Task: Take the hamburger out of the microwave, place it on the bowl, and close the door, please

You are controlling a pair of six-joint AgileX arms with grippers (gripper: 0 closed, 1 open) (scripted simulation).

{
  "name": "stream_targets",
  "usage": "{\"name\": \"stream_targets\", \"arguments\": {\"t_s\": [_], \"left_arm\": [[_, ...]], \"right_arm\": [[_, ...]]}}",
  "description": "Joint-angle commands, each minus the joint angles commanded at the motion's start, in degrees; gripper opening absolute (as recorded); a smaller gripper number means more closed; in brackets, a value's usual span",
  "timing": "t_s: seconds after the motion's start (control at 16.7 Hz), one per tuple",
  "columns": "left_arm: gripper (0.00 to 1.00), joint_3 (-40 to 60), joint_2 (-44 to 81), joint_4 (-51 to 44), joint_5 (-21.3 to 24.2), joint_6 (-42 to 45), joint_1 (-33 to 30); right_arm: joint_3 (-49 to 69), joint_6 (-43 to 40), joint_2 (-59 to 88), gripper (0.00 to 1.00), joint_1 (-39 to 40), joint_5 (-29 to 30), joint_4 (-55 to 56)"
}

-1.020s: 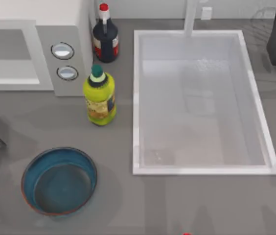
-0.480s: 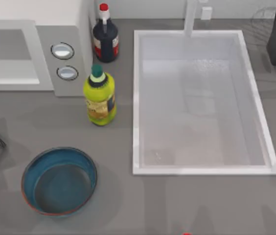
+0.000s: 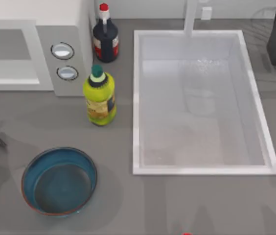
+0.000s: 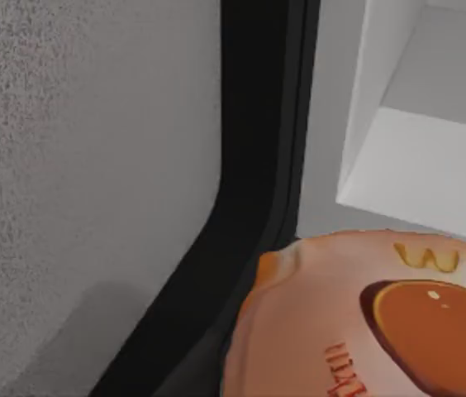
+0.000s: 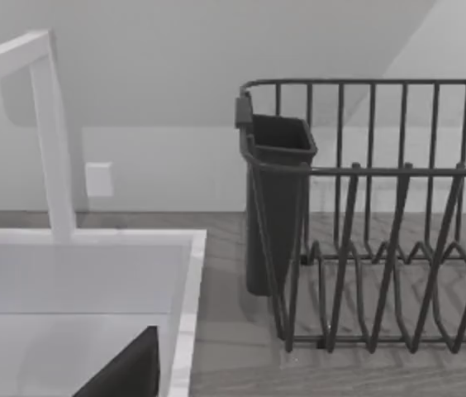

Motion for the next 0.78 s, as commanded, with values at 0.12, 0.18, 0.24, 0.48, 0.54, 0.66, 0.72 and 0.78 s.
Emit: {"name": "stream_targets", "arguments": {"t_s": [0.12,0.18,0.24,0.48,0.54,0.66,0.72,0.78], "left_arm": [[0.0,-0.2,-6.8,-7.7,0.1,0.2,-0.9],[0.0,-0.2,-9.5,-11.0,0.2,0.4,-1.8],[0.0,-0.1,-11.7,-13.7,0.3,0.7,-2.7],[0.0,0.5,-15.9,-19.0,0.2,1.9,-5.5],[0.0,0.5,-15.9,-19.0,0.2,1.9,-5.5],[0.0,0.5,-15.9,-19.0,0.2,1.9,-5.5],[0.0,0.3,-15.5,-18.9,0.2,2.0,-5.6],[0.0,0.3,-15.5,-19.0,0.1,1.9,-5.7]], "right_arm": [[0.0,0.0,0.0,1.0,0.0,0.0,0.0],[0.0,0.0,0.0,1.0,0.0,0.0,0.0],[0.0,0.0,0.0,1.0,0.0,0.0,0.0],[0.0,0.0,0.0,1.0,0.0,0.0,0.0],[0.0,0.0,0.0,1.0,0.0,0.0,0.0],[0.0,0.0,0.0,1.0,0.0,0.0,0.0],[0.0,0.0,0.0,1.0,0.0,0.0,0.0],[0.0,0.0,0.0,1.0,0.0,0.0,0.0]]}}
